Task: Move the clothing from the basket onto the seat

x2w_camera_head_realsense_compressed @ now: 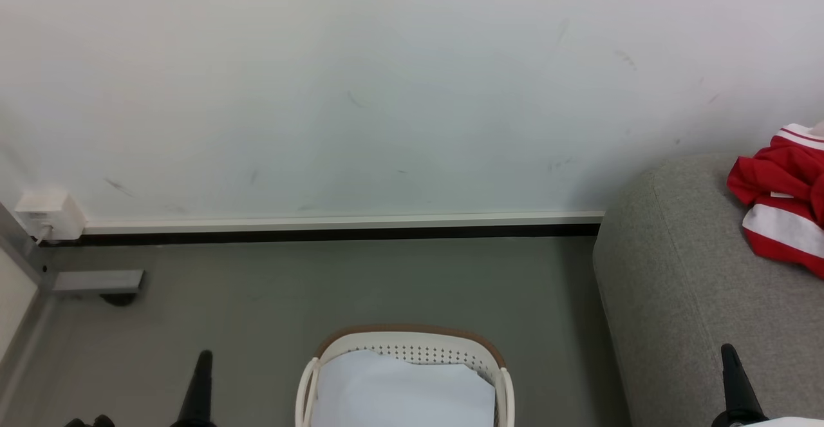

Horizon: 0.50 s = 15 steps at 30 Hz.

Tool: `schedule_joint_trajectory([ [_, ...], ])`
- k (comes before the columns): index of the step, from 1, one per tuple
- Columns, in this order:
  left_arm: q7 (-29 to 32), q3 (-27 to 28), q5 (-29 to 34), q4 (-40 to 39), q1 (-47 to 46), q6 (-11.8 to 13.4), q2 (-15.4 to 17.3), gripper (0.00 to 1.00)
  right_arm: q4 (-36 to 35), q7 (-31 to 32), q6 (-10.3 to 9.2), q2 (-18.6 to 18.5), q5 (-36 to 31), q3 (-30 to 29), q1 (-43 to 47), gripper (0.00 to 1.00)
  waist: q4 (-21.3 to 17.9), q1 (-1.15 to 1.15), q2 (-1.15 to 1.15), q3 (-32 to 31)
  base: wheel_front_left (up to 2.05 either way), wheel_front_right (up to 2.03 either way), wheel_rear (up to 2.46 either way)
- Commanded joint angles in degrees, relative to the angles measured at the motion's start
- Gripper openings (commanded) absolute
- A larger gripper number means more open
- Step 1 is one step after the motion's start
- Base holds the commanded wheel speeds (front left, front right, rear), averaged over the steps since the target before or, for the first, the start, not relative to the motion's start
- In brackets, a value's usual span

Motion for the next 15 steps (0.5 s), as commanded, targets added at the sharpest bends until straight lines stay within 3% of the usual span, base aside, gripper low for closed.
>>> schedule_joint_trajectory([
  [1,0.38,0.31,-1.75,-0.35,-1.26,-0.24,0.29,0.0,-0.79,0.39,-0.07,-0.59,1.77,-0.39,-1.27,0.0,0.01,0.0,0.0,0.03,0.0,0.0,0.0],
  [15,2.5,0.86,-9.78,0.3,-2.82,-0.68,0.25,0.0,-1.55,2.48,-0.08,-0.62,9.97,-0.9,-2.09,0.0,0.04,0.0,0.0,0.3,0.0,0.0,0.0],
])
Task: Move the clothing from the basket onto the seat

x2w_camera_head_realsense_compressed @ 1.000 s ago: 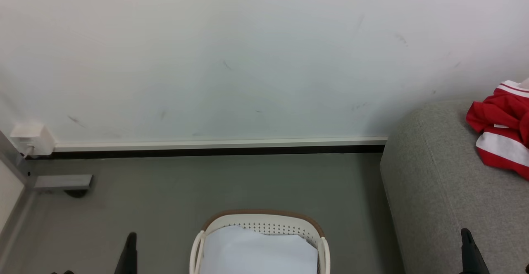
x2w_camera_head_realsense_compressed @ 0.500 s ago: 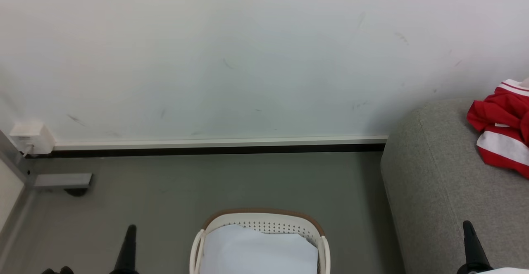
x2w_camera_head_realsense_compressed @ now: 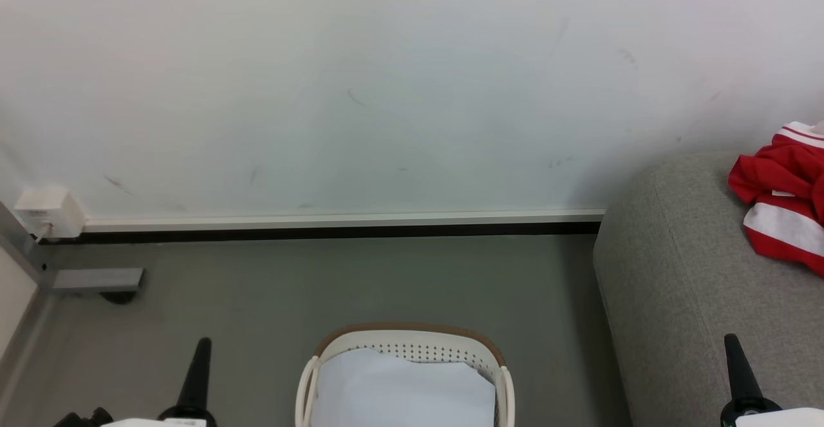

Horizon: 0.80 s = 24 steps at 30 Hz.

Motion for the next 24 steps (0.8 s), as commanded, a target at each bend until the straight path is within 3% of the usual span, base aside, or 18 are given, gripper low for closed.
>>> schedule_joint_trajectory([
  [1,0.49,0.34,-2.14,-0.09,-1.18,-0.4,0.25,0.0,-0.85,0.39,-0.07,-0.58,1.68,-0.26,-1.04,0.0,0.0,0.0,0.0,0.03,0.0,0.0,0.0],
  [24,3.22,1.07,-12.75,0.72,-3.34,-0.95,0.19,0.0,-1.68,3.15,-0.09,-0.63,12.72,-0.99,-2.24,0.0,0.05,0.0,0.0,0.45,0.0,0.0,0.0],
])
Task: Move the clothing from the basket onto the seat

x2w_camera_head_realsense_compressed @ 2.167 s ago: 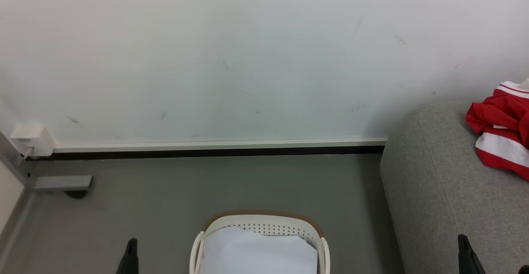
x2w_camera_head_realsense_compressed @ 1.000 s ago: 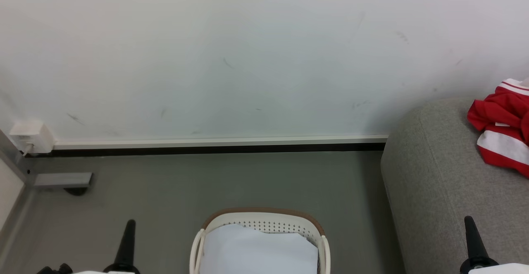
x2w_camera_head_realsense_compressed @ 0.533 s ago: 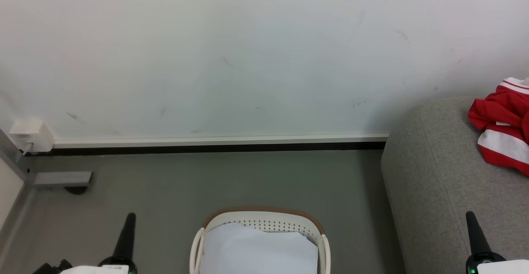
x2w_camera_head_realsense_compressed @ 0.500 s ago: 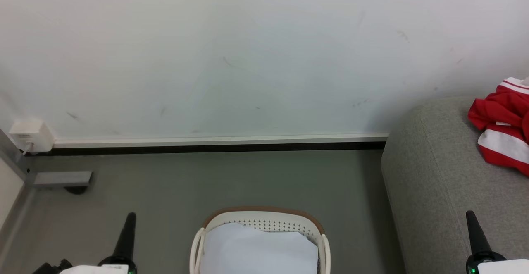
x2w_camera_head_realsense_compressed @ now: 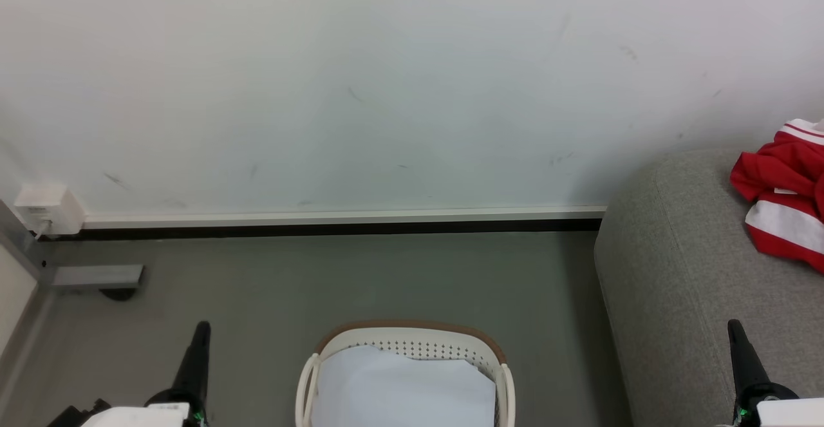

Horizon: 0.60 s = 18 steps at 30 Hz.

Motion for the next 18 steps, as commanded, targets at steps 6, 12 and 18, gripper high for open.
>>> schedule_joint_trajectory([
  [6,0.97,0.48,-3.44,0.13,-1.41,-0.47,0.18,0.0,-0.62,0.83,-0.1,-0.56,3.27,-0.38,-1.25,0.0,0.01,0.0,0.0,0.11,0.0,0.0,0.0],
  [12,1.54,0.62,-5.68,0.31,-1.89,-0.63,0.16,0.0,-0.87,1.49,-0.11,-0.56,5.92,-0.58,-1.39,0.0,0.03,0.0,0.0,0.22,0.0,0.0,0.0],
  [18,2.13,0.78,-8.04,0.5,-2.26,-0.77,0.15,0.0,-1.1,2.03,-0.11,-0.56,8.22,-0.76,-1.63,0.0,0.04,0.0,0.0,0.34,0.0,0.0,0.0],
])
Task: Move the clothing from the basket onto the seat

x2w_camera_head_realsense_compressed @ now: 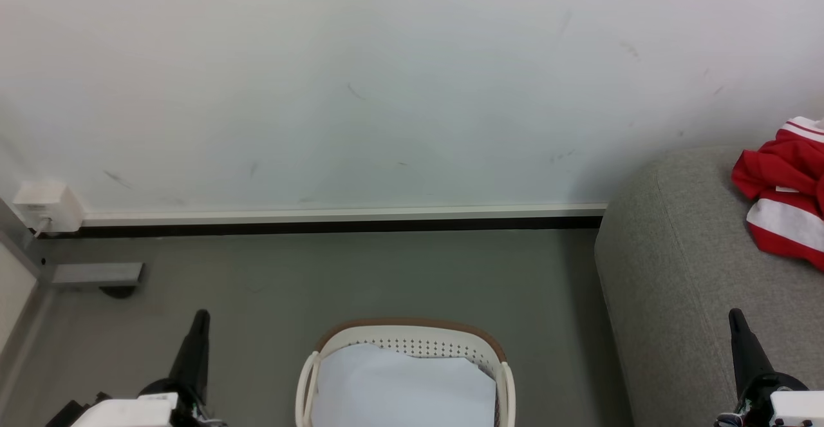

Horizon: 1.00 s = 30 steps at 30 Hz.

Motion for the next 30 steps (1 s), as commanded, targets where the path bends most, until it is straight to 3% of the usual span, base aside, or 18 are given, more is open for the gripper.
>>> schedule_joint_trajectory([
  [1,0.28,0.28,-0.85,0.04,-0.66,-0.35,0.15,0.0,-0.54,0.26,-0.11,-0.5,0.96,-0.35,-0.62,0.0,0.0,0.0,0.0,0.02,0.0,0.0,0.0],
  [4,0.77,0.39,-3.03,0.19,-1.02,-0.46,0.14,0.0,-0.69,0.75,-0.12,-0.5,2.95,-0.48,-0.91,0.0,0.01,0.0,0.0,0.11,0.0,0.0,0.0],
  [30,0.78,0.35,-2.91,0.16,-0.98,-0.46,0.14,0.0,-0.66,0.75,-0.12,-0.49,2.75,-0.44,-0.89,0.0,0.01,0.0,0.0,0.12,0.0,0.0,0.0],
])
